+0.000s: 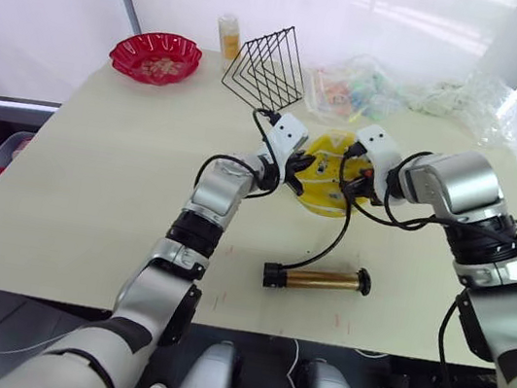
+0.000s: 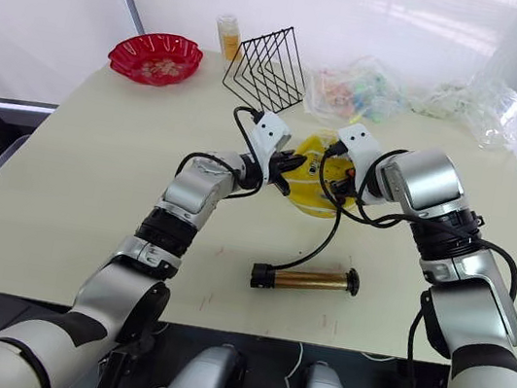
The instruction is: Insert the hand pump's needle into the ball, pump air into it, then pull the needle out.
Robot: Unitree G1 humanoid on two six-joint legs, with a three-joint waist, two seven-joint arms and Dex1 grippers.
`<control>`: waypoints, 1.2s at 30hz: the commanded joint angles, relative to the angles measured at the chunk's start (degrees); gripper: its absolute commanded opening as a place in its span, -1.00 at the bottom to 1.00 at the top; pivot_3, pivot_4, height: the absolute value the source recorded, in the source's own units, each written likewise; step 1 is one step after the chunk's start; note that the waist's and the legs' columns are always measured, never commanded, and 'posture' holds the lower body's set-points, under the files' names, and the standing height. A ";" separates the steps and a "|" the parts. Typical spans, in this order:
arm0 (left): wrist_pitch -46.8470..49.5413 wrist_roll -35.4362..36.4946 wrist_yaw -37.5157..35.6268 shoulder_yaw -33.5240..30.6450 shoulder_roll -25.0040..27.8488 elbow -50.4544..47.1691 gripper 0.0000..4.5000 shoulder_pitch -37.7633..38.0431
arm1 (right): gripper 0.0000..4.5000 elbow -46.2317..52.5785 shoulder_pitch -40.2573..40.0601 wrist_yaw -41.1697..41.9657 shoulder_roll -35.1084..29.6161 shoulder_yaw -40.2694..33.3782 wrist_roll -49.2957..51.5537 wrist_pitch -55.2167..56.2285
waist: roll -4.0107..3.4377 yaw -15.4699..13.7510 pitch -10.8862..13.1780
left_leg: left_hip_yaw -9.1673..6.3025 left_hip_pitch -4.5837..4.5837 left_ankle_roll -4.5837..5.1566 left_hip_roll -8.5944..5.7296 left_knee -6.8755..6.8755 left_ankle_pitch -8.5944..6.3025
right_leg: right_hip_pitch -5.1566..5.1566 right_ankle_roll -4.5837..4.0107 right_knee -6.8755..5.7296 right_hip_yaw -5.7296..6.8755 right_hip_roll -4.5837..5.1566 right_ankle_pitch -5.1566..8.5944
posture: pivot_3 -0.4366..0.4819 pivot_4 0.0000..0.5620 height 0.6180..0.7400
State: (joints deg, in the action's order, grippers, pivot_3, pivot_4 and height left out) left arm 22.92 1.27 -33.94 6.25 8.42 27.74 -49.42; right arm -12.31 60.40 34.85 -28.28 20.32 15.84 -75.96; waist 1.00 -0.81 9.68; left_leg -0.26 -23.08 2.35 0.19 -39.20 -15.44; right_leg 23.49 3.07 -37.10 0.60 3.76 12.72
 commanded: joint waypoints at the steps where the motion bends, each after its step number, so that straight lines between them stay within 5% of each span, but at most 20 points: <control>1: 0.49 -0.16 0.22 0.85 -0.14 0.74 -0.99 0.17 | -0.84 0.16 -0.63 0.36 -0.76 0.49 -0.73 -0.67 | 0.00 0.00 0.00 | 0.00 0.00 0.00 0.00 0.00 0.00 | 0.00 0.00 0.00 0.00 0.00 0.00 | -0.05 -0.47 0.95; 20: 0.79 0.22 -0.41 1.22 -0.53 -0.31 -0.99 0.73 | -0.84 -4.23 -0.80 0.31 0.61 1.96 -2.57 1.45 | 0.00 0.00 0.00 | 0.00 0.01 0.00 0.00 0.00 0.00 | -0.01 0.00 0.00 0.00 0.01 0.00 | -0.05 -0.47 0.95; 36: 6.58 3.12 -6.81 3.90 -1.02 -5.82 -0.99 3.92 | -0.84 -17.55 6.51 4.11 8.16 6.74 -8.52 8.48 | -0.02 1.73 -0.24 | -0.01 0.32 -0.01 0.02 0.00 0.00 | -0.18 -0.01 -0.07 -0.05 -0.02 0.00 | -0.05 -0.47 0.95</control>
State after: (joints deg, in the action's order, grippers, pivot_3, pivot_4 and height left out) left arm 27.52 2.54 -36.06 6.01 9.62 22.72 -46.82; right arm -28.26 67.11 39.68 -21.42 25.68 8.61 -69.65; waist 0.98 0.91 9.44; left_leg -0.26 -22.74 2.33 0.23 -39.20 -15.43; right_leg 23.31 3.06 -37.20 0.54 3.74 12.72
